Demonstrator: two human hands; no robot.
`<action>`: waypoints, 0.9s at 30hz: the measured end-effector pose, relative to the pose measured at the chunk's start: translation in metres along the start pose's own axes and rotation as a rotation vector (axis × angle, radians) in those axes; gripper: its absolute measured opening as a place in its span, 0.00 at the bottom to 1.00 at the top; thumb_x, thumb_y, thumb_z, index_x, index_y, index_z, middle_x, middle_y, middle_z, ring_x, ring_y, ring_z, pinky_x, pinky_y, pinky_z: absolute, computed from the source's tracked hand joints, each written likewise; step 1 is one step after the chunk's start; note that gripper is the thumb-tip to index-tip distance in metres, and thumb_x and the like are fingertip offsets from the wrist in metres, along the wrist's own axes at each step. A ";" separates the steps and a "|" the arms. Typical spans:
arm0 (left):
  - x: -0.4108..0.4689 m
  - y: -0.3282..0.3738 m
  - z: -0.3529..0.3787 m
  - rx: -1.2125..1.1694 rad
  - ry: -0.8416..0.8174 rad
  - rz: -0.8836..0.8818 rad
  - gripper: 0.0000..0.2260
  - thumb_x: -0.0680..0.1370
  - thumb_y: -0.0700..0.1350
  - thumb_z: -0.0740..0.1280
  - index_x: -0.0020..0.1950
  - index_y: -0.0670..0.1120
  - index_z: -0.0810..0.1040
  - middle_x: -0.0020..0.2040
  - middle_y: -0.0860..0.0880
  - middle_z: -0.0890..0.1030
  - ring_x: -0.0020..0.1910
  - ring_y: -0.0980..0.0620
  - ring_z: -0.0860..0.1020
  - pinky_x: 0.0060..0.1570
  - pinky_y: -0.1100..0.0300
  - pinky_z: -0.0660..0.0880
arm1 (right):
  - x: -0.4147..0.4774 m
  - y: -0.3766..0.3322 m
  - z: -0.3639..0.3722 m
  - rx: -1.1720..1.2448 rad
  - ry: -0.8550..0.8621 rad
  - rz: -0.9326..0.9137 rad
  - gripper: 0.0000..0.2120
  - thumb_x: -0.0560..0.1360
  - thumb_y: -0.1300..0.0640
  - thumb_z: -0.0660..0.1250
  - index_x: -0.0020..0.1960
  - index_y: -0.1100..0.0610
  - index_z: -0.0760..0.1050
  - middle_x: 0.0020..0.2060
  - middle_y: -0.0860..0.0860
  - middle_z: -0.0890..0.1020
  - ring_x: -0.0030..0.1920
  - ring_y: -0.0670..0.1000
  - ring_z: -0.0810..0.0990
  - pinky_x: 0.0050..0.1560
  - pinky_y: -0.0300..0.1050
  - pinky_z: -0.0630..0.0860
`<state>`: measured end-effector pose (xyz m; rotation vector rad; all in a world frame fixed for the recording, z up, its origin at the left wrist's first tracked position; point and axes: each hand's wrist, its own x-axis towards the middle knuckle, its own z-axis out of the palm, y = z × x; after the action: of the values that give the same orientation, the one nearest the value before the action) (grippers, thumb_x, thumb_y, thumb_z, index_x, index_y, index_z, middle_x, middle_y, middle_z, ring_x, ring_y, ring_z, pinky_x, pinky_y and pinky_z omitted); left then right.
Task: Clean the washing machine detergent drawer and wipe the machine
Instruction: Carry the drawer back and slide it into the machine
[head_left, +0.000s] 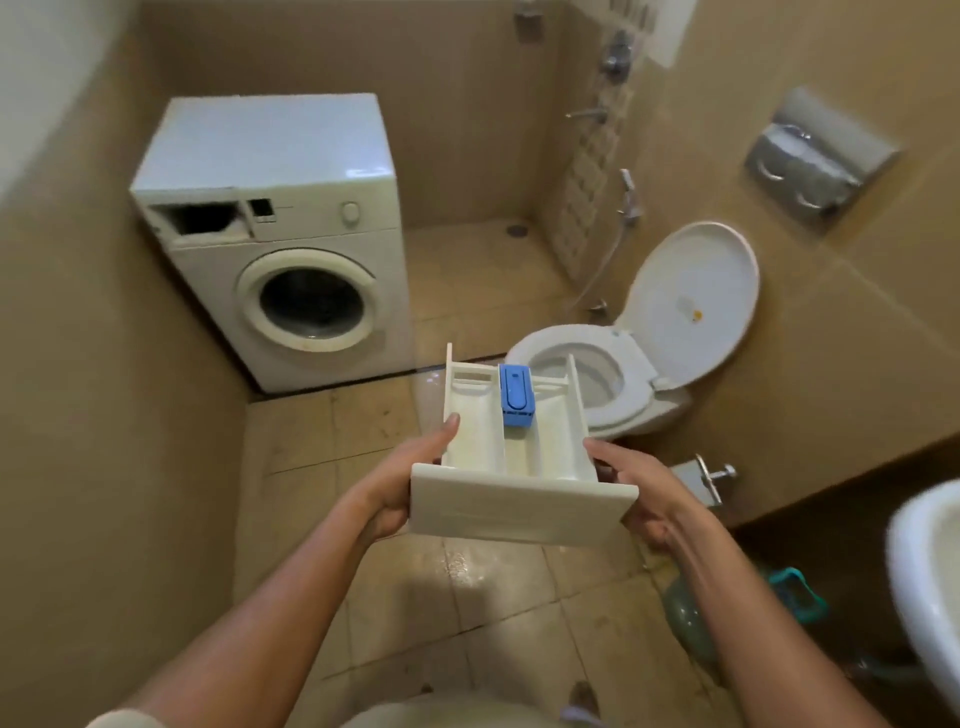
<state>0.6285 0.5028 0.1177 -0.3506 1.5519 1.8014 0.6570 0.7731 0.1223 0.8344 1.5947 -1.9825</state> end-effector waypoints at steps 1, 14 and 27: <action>-0.004 0.001 -0.020 -0.022 0.022 0.002 0.23 0.81 0.61 0.62 0.66 0.46 0.79 0.59 0.43 0.85 0.59 0.42 0.83 0.58 0.48 0.79 | 0.005 -0.002 0.023 -0.011 -0.018 -0.001 0.11 0.82 0.55 0.64 0.58 0.60 0.81 0.49 0.56 0.87 0.43 0.51 0.86 0.45 0.48 0.83; 0.014 0.029 -0.221 -0.305 0.339 -0.006 0.25 0.77 0.64 0.65 0.66 0.50 0.80 0.59 0.40 0.84 0.59 0.37 0.82 0.63 0.38 0.76 | 0.163 -0.048 0.226 -0.299 -0.318 0.086 0.16 0.82 0.53 0.64 0.64 0.61 0.78 0.54 0.57 0.86 0.52 0.56 0.86 0.45 0.47 0.82; 0.106 0.144 -0.359 -0.459 0.489 0.059 0.26 0.78 0.62 0.65 0.68 0.46 0.78 0.62 0.42 0.83 0.61 0.41 0.81 0.66 0.42 0.73 | 0.313 -0.164 0.386 -0.469 -0.421 0.061 0.07 0.83 0.55 0.60 0.55 0.51 0.76 0.53 0.53 0.83 0.56 0.54 0.81 0.63 0.57 0.77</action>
<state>0.3700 0.1993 0.0731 -1.0368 1.4451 2.2276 0.2564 0.4392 0.0721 0.2579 1.6474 -1.5142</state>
